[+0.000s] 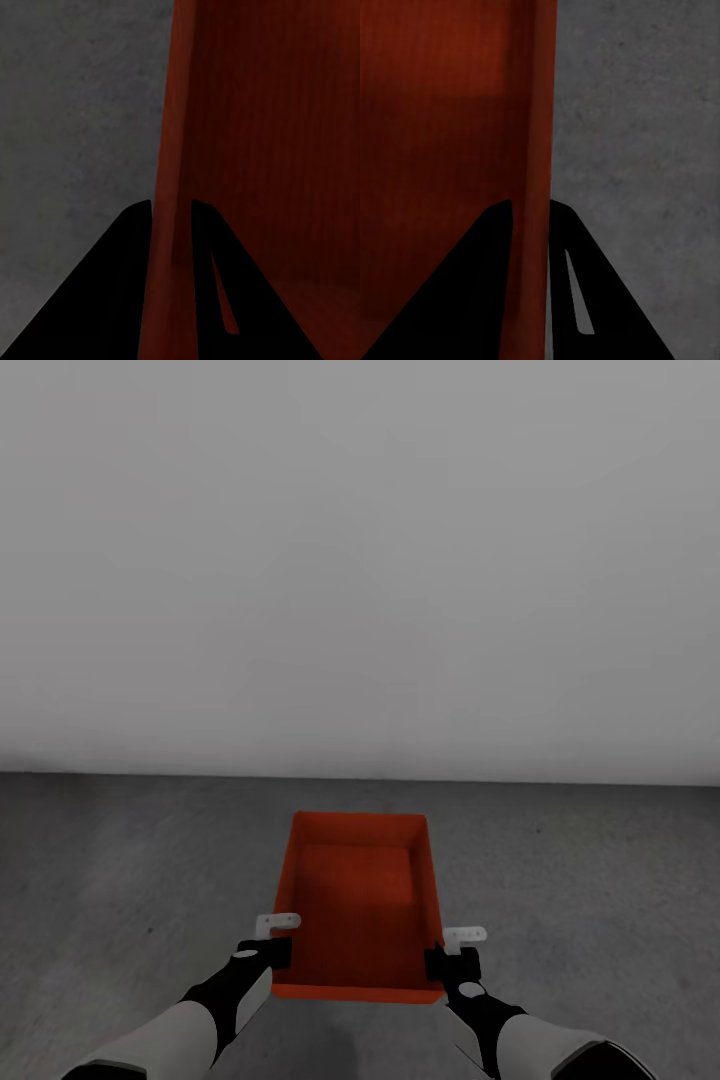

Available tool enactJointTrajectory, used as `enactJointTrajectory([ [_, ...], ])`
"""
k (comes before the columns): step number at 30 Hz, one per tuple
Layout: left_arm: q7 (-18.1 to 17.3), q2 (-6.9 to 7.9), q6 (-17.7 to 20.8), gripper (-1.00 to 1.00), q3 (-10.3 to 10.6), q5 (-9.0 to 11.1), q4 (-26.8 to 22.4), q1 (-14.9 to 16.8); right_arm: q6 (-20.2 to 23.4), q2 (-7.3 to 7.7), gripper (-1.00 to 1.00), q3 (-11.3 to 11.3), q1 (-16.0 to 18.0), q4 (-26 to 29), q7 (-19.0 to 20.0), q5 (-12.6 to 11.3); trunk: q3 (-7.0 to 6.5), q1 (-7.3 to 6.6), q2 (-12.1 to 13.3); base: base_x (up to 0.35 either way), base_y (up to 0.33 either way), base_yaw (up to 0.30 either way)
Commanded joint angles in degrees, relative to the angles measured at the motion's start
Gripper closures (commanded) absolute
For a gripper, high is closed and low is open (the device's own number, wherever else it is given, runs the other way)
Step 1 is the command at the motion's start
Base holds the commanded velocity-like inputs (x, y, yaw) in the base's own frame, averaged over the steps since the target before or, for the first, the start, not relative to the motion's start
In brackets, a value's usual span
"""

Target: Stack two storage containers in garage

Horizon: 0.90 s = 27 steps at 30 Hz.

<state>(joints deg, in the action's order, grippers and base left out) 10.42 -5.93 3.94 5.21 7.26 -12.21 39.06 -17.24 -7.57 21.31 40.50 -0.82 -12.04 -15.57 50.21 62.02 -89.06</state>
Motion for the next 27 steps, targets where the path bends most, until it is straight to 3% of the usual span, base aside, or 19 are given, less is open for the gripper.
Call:
enactJointTrajectory([
  [1,0.6,0.39,0.4,1.0,-0.9,0.1,-0.4,0.0,-0.2,0.09,1.0,-1.1,0.0,-0.1,-0.1,-0.6,0.22,0.22,-0.4,0.0,0.0,0.0],
  [27,0.6,0.39,0.4,1.0,-0.9,0.1,-0.4,0.0,-0.2,0.07,1.0,-1.1,0.0,-0.1,-0.1,-0.6,4.89,5.93,-10.9,0.0,0.0,0.0],
])
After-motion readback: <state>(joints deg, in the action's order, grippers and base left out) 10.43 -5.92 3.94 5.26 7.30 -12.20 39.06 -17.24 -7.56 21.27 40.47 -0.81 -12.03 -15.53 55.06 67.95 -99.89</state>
